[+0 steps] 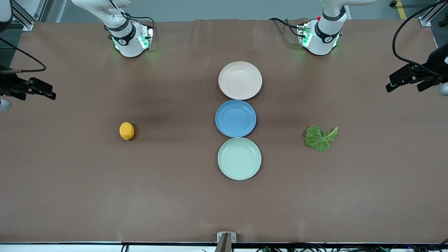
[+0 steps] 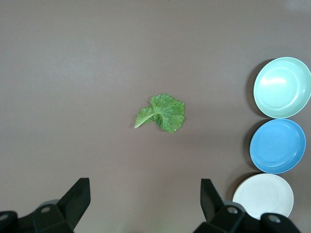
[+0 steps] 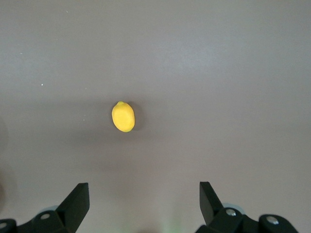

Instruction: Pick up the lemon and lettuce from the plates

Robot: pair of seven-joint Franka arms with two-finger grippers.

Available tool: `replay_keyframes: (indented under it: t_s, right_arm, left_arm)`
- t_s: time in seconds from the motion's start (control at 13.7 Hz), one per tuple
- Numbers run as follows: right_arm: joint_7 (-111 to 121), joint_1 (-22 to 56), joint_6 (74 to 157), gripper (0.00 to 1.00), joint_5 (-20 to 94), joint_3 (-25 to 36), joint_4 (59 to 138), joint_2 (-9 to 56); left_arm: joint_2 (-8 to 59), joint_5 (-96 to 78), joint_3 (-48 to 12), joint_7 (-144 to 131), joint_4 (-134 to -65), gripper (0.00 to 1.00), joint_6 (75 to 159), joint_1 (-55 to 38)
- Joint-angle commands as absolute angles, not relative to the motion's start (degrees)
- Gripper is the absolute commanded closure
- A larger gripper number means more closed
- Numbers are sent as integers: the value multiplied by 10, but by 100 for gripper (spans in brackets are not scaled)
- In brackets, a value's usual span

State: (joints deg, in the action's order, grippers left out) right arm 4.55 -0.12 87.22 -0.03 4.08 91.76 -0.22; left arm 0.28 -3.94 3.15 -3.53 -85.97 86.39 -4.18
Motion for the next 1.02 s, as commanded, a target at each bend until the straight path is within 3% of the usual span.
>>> replay_keyframes:
  t_s: [0.0, 0.95]
  right_arm:
    - [42, 0, 883, 0, -1, 39, 964, -45]
    - [40, 1, 941, 0, 0, 39, 1005, -70]
  left_arm:
    - [9, -25, 28, -30, -844, 0, 856, -40]
    - [8, 3, 25, -30, -846, 0, 877, -40]
